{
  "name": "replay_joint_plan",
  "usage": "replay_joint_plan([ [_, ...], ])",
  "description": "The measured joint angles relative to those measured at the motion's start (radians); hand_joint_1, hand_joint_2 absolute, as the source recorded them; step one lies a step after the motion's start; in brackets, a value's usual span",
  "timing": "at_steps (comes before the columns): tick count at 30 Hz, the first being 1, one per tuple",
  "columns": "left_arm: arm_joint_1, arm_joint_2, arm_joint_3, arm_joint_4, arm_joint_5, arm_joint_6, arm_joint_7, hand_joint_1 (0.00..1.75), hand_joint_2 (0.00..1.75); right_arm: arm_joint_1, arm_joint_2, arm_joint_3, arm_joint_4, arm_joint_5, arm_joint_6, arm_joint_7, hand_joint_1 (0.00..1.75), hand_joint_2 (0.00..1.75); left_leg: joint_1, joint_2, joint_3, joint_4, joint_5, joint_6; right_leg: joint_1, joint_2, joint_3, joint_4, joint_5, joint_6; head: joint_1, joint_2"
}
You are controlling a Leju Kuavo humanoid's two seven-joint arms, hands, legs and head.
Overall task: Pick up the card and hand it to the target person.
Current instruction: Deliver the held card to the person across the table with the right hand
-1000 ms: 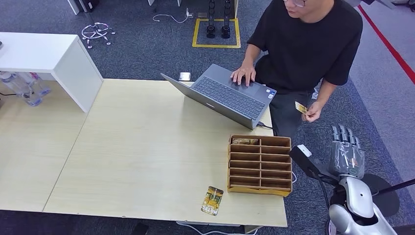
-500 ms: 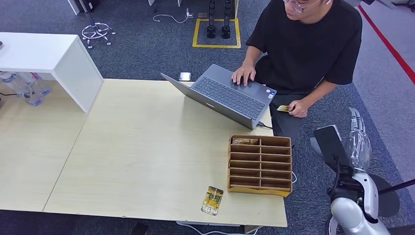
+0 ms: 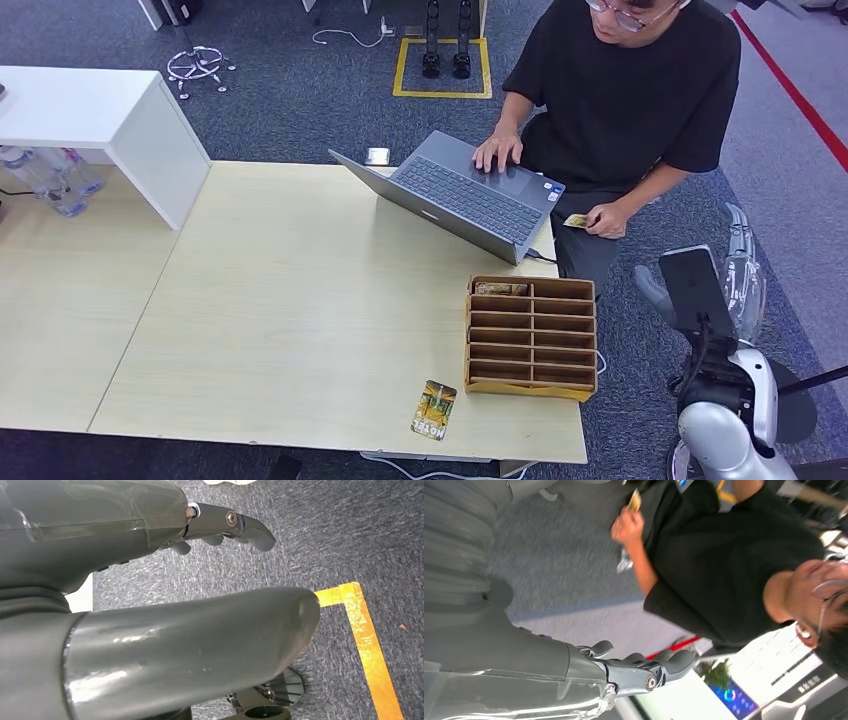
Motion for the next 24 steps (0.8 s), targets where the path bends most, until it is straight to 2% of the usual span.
replay_joint_plan([
  [8,0.0,0.0,0.001,0.0,0.006,0.009,0.0,0.0,0.0,0.011,0.026,0.023,-0.11,-0.267,-0.004,-0.066,0.0,1.75,0.0,0.0,0.0,0.0,0.0,0.0,0.0,0.0,0.0,0.0,0.0,0.0,0.0,0.0],
  [12,0.0,0.0,0.003,0.0,0.01,0.015,0.005,0.0,0.0,0.038,0.045,0.048,-0.153,-0.314,-0.056,-0.094,0.0,1.75,0.0,0.0,-0.001,0.0,0.0,0.0,0.0,-0.001,0.0,0.0,0.0,0.0,0.0,0.0],
  [16,0.0,-0.002,0.004,0.0,0.022,0.025,0.012,0.0,0.0,0.098,0.074,0.074,-0.155,-0.427,-0.091,-0.197,0.0,1.75,0.0,-0.001,-0.001,0.0,0.0,0.0,0.0,-0.002,0.0,0.0,0.0,0.0,0.0,0.0],
  [19,0.0,-0.003,0.006,0.0,0.027,0.029,0.018,0.0,0.0,0.133,0.099,0.089,-0.153,-0.445,-0.097,-0.24,0.0,1.75,0.0,-0.001,-0.001,0.0,0.0,0.0,0.0,-0.003,0.0,0.0,0.0,0.0,0.0,0.0],
  [24,0.0,-0.003,0.011,0.0,0.028,0.035,0.021,0.0,0.0,0.16,0.125,0.108,-0.152,-0.443,-0.099,-0.243,0.0,1.75,0.0,-0.001,-0.001,0.0,0.0,0.0,0.0,-0.003,0.0,0.0,0.0,0.0,0.0,0.0],
])
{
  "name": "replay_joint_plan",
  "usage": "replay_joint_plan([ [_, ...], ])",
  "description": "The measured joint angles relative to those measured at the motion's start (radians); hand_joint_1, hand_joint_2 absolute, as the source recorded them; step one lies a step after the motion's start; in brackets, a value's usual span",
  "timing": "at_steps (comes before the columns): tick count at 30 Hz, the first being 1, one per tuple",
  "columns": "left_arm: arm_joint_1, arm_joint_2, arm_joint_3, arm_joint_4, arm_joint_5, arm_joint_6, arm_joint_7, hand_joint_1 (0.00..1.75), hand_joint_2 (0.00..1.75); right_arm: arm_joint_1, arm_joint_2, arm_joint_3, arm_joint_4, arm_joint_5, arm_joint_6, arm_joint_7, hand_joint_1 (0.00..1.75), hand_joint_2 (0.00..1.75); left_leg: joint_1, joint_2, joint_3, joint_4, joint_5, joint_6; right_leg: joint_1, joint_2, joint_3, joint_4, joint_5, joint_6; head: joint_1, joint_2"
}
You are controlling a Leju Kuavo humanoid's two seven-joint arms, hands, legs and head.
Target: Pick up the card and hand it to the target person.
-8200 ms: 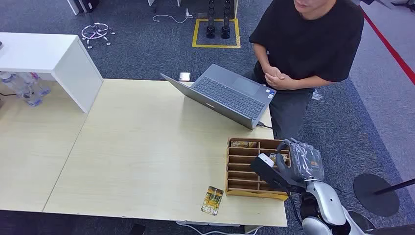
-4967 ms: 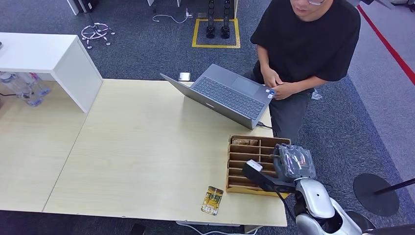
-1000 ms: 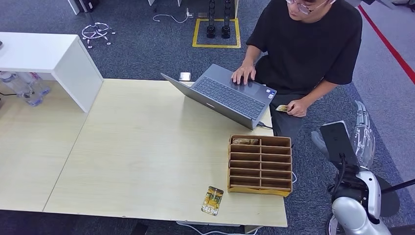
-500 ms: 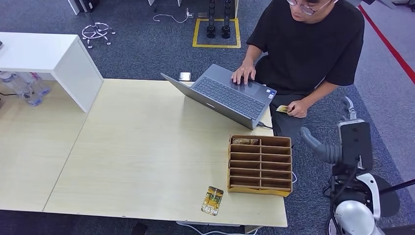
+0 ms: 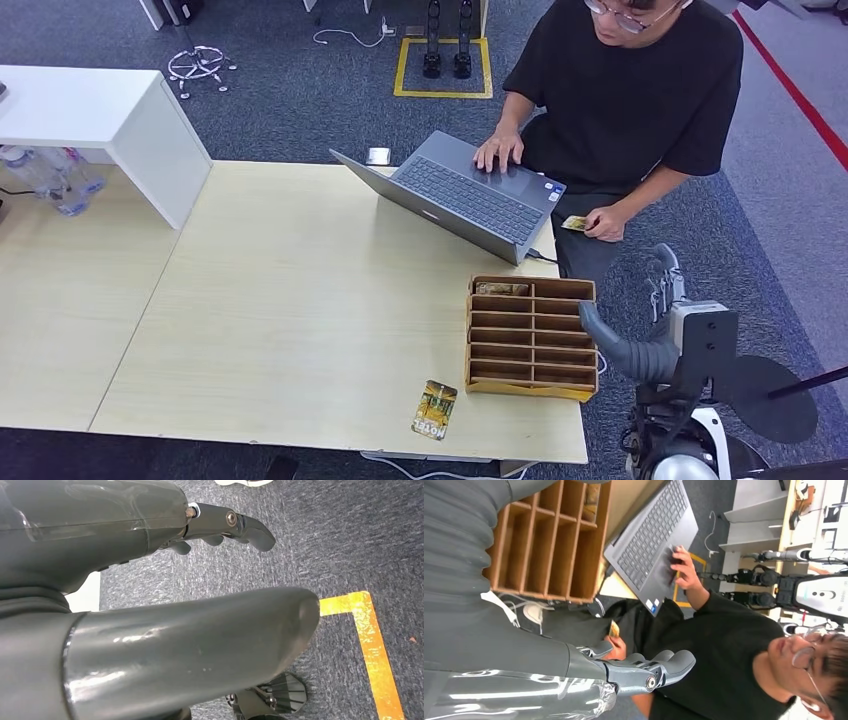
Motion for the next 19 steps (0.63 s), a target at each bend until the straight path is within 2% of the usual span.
replay_joint_plan([
  [19,0.0,0.0,0.001,0.0,-0.007,0.006,0.012,0.0,0.0,0.007,0.058,0.067,0.037,0.014,0.0,-0.003,0.0,1.75,0.0,0.0,0.0,0.0,0.0,0.0,0.0,0.0,0.0,0.0,0.0,0.0,0.0,0.0],
])
